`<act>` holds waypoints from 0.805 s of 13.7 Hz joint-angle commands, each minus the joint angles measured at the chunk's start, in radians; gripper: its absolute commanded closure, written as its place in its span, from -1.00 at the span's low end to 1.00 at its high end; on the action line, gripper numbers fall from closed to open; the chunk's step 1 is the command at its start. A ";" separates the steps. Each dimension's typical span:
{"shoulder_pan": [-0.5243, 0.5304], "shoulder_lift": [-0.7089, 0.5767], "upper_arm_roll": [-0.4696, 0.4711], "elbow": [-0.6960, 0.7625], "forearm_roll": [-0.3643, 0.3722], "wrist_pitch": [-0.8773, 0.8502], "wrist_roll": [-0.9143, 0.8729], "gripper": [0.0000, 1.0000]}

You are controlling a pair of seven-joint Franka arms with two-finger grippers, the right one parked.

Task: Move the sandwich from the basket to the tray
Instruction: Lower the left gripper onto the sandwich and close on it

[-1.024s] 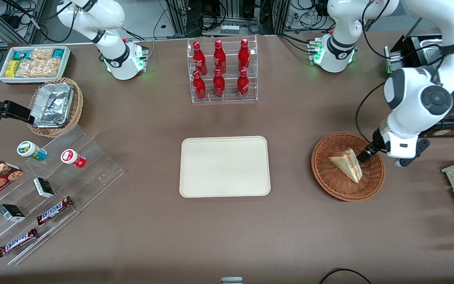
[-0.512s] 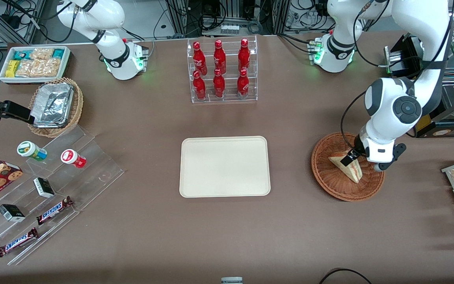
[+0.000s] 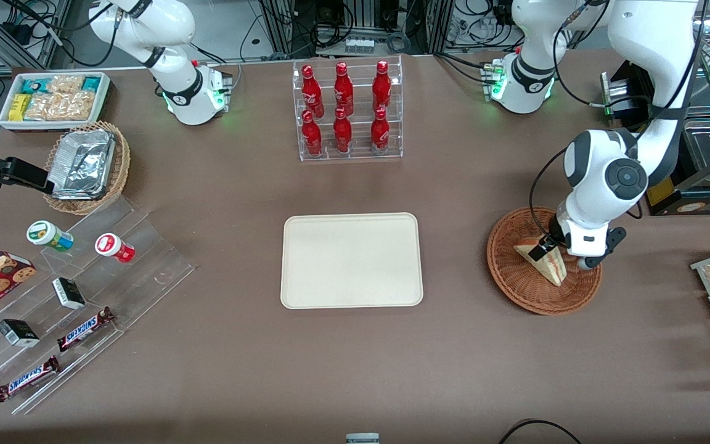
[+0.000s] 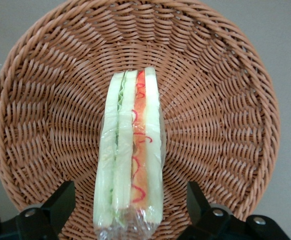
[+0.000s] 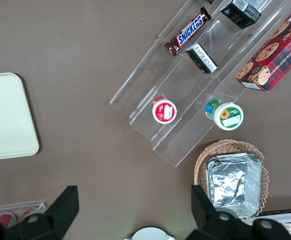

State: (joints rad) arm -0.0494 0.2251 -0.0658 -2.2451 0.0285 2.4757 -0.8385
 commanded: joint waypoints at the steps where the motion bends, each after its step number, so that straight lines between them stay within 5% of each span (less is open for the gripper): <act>1: -0.001 0.008 0.006 -0.008 0.007 0.022 -0.013 -0.55; 5: 0.002 0.016 0.006 -0.004 0.008 0.023 -0.013 0.36; 11: 0.000 -0.041 0.006 0.005 0.014 -0.021 -0.005 0.44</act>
State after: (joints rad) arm -0.0468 0.2318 -0.0610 -2.2397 0.0295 2.4815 -0.8384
